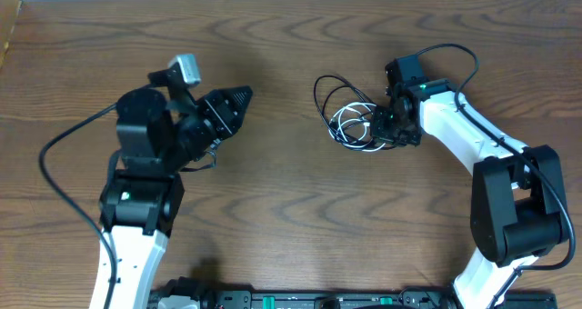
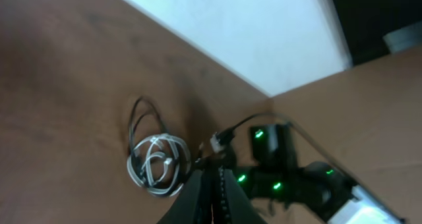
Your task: Untangle cables
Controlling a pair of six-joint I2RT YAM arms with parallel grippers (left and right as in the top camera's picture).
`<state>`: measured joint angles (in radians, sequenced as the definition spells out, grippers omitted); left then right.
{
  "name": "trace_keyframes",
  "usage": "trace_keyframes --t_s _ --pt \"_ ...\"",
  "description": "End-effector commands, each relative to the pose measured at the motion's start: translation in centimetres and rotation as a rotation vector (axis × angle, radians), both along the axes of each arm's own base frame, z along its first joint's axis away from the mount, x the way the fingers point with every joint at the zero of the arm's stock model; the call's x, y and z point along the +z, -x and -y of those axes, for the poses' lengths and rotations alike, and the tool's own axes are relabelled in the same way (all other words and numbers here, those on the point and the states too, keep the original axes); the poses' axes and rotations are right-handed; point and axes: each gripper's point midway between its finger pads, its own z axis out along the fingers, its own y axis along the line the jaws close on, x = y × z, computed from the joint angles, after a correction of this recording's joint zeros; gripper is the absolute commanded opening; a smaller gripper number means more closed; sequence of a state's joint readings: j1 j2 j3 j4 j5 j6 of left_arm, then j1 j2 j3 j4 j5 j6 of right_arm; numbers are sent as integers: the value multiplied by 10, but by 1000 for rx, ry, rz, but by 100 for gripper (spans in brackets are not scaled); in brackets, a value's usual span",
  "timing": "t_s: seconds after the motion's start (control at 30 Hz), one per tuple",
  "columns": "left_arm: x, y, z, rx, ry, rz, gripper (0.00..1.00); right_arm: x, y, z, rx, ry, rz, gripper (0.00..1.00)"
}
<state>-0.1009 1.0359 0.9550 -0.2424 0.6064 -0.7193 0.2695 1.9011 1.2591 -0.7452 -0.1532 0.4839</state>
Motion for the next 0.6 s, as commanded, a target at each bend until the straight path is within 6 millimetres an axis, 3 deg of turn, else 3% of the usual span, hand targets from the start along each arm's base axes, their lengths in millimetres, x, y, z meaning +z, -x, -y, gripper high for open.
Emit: trace_keyframes --t_s 0.0,0.07,0.17,0.23,0.37,0.57 --pt "-24 0 14 -97 -68 -31 8 2 1 -8 39 -35 6 17" --pt "-39 -2 27 -152 -99 -54 7 2 -2 -8 38 -40 15 21" --pt "-64 -5 47 -221 -149 -84 7 2 -2 -8 35 -39 15 37" --pt "-88 -7 59 -235 -188 -139 7 -1 -2 -6 26 -28 11 39" --pt "-122 -14 79 -256 -247 -192 7 -10 -8 3 -23 20 17 31" --pt "-131 -18 90 -277 -283 -168 7 -32 -11 -13 6 -42 -5 15"
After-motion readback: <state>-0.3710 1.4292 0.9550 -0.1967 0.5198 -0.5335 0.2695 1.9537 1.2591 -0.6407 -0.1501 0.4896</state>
